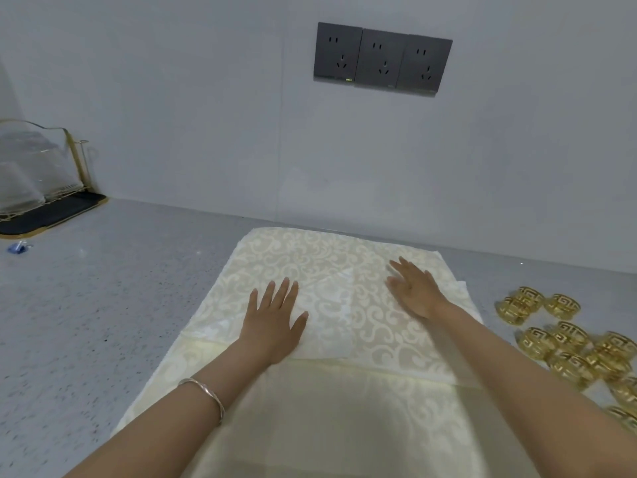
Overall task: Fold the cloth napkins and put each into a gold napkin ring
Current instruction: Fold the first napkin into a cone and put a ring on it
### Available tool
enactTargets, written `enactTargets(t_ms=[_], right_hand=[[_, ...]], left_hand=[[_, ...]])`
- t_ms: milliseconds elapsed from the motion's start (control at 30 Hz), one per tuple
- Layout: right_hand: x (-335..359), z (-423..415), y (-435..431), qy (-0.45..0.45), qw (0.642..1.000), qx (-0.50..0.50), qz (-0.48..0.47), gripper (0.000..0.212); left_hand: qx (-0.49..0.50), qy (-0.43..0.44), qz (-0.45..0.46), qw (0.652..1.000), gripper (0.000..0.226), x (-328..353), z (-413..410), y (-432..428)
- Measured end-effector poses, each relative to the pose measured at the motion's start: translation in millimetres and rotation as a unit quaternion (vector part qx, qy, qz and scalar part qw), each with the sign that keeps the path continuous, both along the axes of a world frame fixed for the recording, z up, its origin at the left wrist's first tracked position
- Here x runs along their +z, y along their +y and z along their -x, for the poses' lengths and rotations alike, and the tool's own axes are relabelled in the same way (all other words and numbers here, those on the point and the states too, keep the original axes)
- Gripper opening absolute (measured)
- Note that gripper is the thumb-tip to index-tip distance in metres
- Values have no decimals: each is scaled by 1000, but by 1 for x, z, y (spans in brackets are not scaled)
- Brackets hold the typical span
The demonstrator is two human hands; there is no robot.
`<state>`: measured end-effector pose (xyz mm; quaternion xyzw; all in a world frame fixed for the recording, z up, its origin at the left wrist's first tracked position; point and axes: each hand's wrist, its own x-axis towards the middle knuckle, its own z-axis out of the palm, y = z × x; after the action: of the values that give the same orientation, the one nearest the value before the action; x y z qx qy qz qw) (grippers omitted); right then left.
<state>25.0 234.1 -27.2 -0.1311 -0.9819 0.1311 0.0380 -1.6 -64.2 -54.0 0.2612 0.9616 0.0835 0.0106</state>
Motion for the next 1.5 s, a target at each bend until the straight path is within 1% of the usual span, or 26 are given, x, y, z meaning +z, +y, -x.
enactTargets(t_ms=[67, 133, 200, 267, 467, 600, 667, 700, 767, 800, 833, 900, 967, 1033, 1100, 1200, 1267, 1333, 1500], right_hand=[[3, -15, 27, -19, 999, -34, 5, 54], [0, -25, 48, -27, 997, -72, 23, 53], [-4, -28, 62, -57, 995, -81, 0, 53], [-4, -27, 70, -84, 993, -78, -17, 56], [16, -16, 85, -108, 988, -108, -27, 70], [20, -15, 91, -94, 985, -147, 3, 73], [20, -16, 91, -70, 986, -153, 2, 68], [20, -17, 91, -55, 987, -150, -4, 60], [26, -24, 90, -17, 990, -139, -19, 32], [30, -29, 89, 7, 990, -137, -16, 18], [35, -36, 85, 37, 990, -136, -1, 10], [43, -52, 71, 123, 984, -124, 31, 8], [48, -68, 45, 217, 972, -81, 49, 7], [47, -84, 11, 263, 961, -20, 87, 8], [39, -96, -23, 261, 957, 18, 123, 11], [18, -109, -62, 225, 963, 52, 138, 15], [4, -115, -78, 203, 969, 75, 122, 18], [-5, -119, -88, 187, 975, 88, 82, 23], [-15, -124, -100, 182, 978, 91, 42, 29]], left_hand=[[-32, 20, -8, 999, 68, 1, -1, 10], [-53, 20, -20, 998, 68, 2, -2, 26], [-60, 8, -21, 998, 65, 2, -4, 42], [-58, -3, -14, 998, 65, 1, -8, 56], [-15, -9, -15, 1000, 71, -6, -17, 75], [-6, -4, -22, 1000, 71, -6, -17, 76], [-4, -1, -23, 1000, 70, -6, -17, 76], [-3, -1, -24, 1000, 70, -7, -17, 76], [-2, -1, -24, 1000, 69, -7, -17, 77], [-2, -2, -23, 1000, 69, -6, -17, 77], [-3, -3, -22, 1000, 68, -7, -17, 76], [-4, -7, -22, 1000, 67, -7, -16, 76], [-5, -11, -20, 1000, 66, -6, -16, 76], [-6, -14, -18, 1000, 64, -5, -15, 77], [-7, -17, -15, 1000, 62, -4, -14, 78], [-5, -23, -17, 1000, 60, -3, -14, 80], [-11, -26, -24, 999, 58, -2, -15, 80], [-33, -30, -37, 998, 55, -1, -16, 80], [-73, -41, -60, 995, 51, 1, -17, 77]])
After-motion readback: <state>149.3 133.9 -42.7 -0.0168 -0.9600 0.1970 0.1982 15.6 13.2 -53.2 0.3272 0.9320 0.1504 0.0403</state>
